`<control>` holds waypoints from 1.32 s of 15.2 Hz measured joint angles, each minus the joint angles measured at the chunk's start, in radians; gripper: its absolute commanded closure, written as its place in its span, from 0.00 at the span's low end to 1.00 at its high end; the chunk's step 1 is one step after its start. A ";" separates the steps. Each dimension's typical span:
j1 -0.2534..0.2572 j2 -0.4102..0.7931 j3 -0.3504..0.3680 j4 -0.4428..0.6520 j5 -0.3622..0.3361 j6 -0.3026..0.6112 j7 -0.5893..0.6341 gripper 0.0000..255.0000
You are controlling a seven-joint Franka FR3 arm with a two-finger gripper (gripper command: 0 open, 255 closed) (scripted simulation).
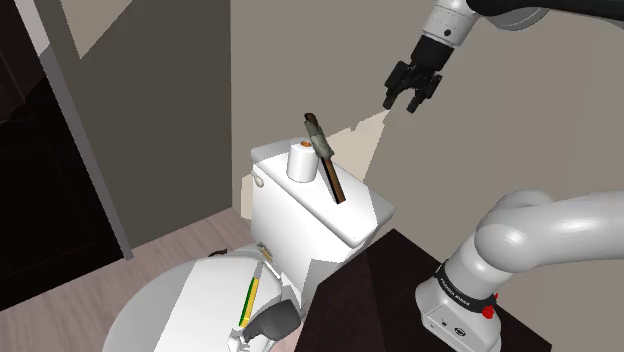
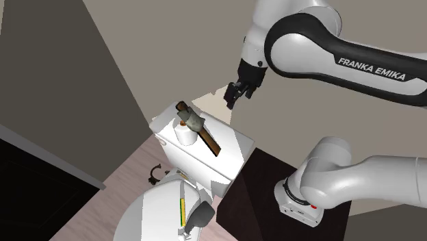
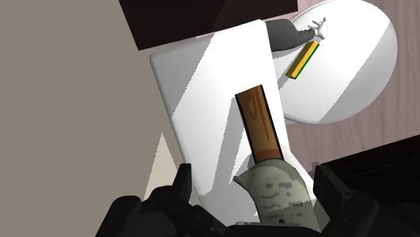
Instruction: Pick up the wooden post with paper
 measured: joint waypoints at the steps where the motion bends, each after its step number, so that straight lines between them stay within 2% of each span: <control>1: 0.000 0.000 0.000 0.000 0.000 0.000 0.000 0.00; 4: -0.021 0.080 0.101 0.051 -0.040 0.018 0.117 0.00; 8: -0.069 0.264 0.288 0.184 -0.146 0.006 0.359 0.00; 11: -0.110 0.425 0.418 0.301 -0.263 -0.040 0.553 0.00; 14: -0.128 0.633 0.536 0.456 -0.411 -0.134 0.763 0.00; 17: -0.099 0.882 0.600 0.658 -0.587 -0.285 0.951 0.00; 20: -0.004 1.124 0.594 0.879 -0.743 -0.464 1.091 0.00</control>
